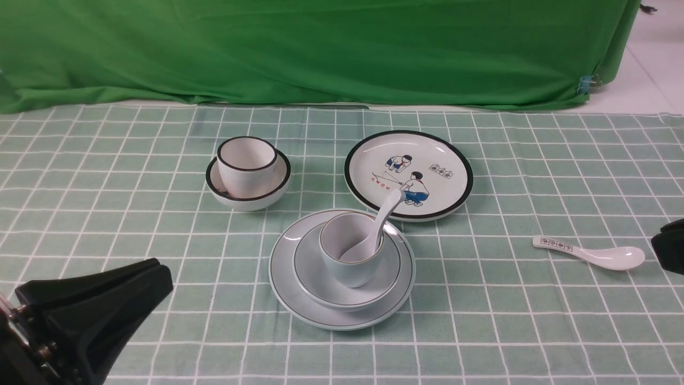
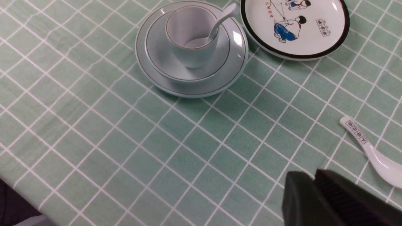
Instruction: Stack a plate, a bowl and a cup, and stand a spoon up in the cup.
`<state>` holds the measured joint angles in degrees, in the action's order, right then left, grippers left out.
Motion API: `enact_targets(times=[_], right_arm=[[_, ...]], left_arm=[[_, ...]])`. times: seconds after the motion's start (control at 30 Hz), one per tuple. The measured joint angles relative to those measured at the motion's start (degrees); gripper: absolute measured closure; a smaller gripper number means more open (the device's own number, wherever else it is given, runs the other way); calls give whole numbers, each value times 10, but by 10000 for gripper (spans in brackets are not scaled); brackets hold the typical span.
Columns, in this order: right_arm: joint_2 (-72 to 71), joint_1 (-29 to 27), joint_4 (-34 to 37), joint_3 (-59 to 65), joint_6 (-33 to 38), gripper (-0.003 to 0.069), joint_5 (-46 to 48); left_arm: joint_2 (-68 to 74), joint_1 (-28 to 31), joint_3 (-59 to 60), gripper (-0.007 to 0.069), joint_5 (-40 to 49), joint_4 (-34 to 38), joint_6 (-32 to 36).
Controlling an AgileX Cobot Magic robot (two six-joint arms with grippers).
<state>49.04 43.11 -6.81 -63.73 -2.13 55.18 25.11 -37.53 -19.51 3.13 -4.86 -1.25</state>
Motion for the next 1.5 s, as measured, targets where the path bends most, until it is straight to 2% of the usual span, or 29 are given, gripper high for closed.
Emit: enact_targets(times=[0.1,0.2,0.27,0.33,0.4,0.43,0.47,0.5,0.53,0.63,0.67,0.73,0.9,1.5], right_arm=[[0,-2,-19,0,-1,555,-14],[-5,-30,-15,0,2,571,-24],[-21,-84,-11,13,4,618,-35],[-60,-150,0,54,4,634,-64],[-84,-181,5,85,5,636,-88],[-128,-229,6,146,6,637,-143],[-134,-235,6,154,8,637,-161],[-192,-283,7,237,16,637,-232],[-192,-288,7,247,17,637,-240],[-322,-356,7,430,33,637,-373],[-328,-360,7,439,33,637,-382],[-405,-372,7,545,37,637,-416],[-479,-372,7,635,33,637,-423],[-489,-372,7,640,26,616,-410]], left_arm=[[0,0,0,613,0,0,0],[0,0,0,613,-1,0,0],[0,0,0,612,-1,0,0],[0,0,1,612,-1,0,0],[0,0,1,612,-1,0,1],[0,0,1,612,-1,0,1],[0,0,1,612,-1,0,1],[0,0,1,612,-1,0,1],[0,0,1,612,-1,0,1],[0,0,1,612,-1,0,0],[0,0,1,612,-1,0,-1],[0,0,1,612,-1,0,-2],[0,0,1,612,-1,0,-2],[1,0,1,612,-2,0,-2]])
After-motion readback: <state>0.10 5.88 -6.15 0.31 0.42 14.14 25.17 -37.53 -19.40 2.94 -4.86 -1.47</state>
